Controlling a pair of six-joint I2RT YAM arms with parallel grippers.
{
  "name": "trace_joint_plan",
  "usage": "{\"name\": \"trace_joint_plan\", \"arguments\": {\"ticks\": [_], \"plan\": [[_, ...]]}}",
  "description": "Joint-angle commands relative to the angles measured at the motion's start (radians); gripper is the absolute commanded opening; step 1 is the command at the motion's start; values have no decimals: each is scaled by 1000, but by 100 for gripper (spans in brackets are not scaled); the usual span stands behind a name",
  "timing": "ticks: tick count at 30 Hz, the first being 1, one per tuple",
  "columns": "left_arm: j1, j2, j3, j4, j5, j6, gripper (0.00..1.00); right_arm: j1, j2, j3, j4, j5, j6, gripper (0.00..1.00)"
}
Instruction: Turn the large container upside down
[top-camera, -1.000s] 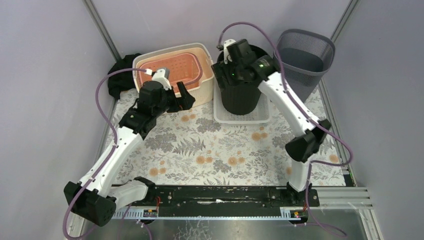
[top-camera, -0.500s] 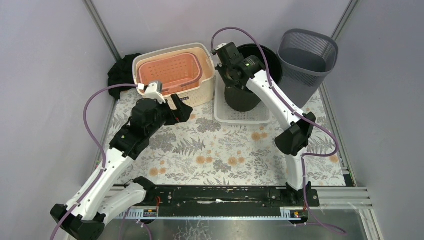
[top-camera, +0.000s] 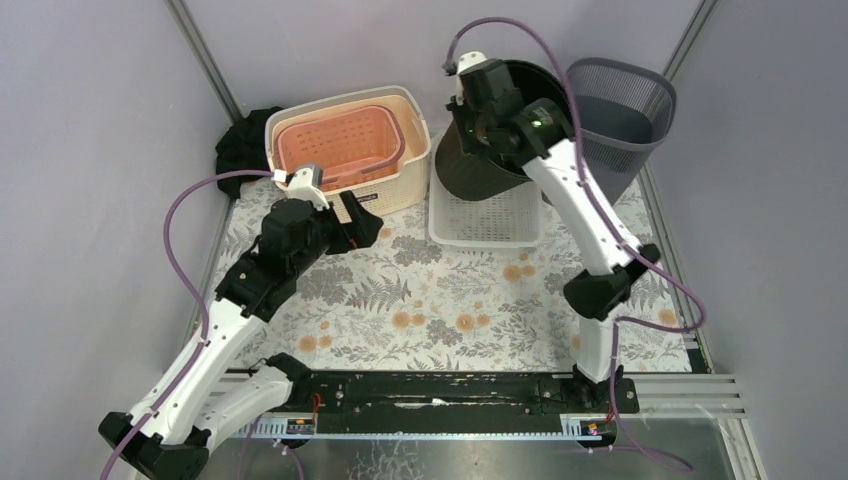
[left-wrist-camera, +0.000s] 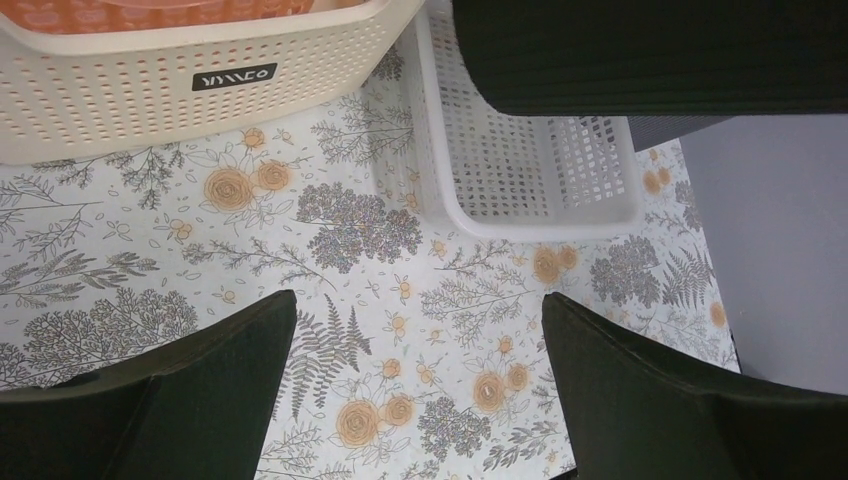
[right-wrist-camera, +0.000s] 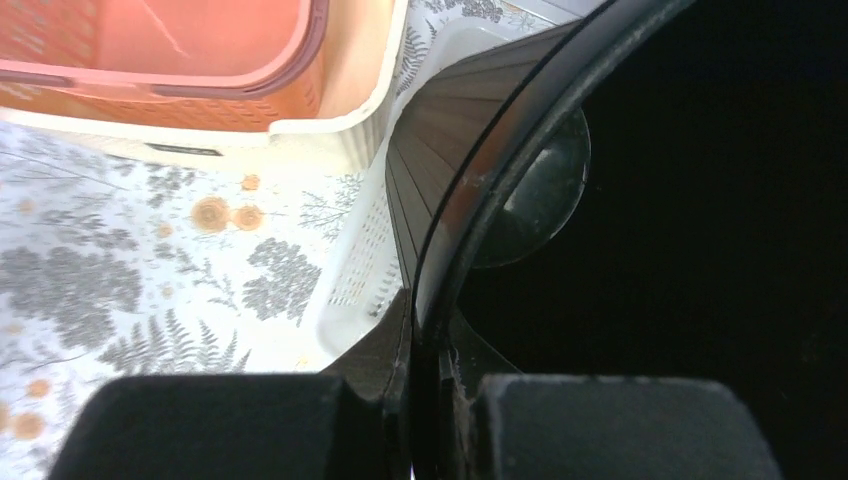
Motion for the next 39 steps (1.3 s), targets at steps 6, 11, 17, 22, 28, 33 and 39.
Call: {"name": "trace_joint_plan", "arguments": {"ticks": [6,11,17,22,28,33,39], "plan": [[-5,-65,111,-98,-60,3,100,-2,-554,-333,206,-200,216,0],[-5,-114,212,-195,-80,1,100,-2,-807,-694,393,-437,438,0],[-5,-184,328,-330,-34,-21,100,-2,-1022,-1251,891,-715,850,0],[-4,-269,307,-436,-52,-44,100,-1,-1104,-1493,1168,-700,1055,0],[-5,-322,261,-490,-100,-49,100,48,-1060,-1620,1403,-660,1194,0],[-5,-309,182,-460,-86,-47,100,96,-979,-1681,1554,-619,1249,0],[-5,-291,112,-419,-122,-52,100,105,-925,-1771,1727,-578,1295,0]]}}
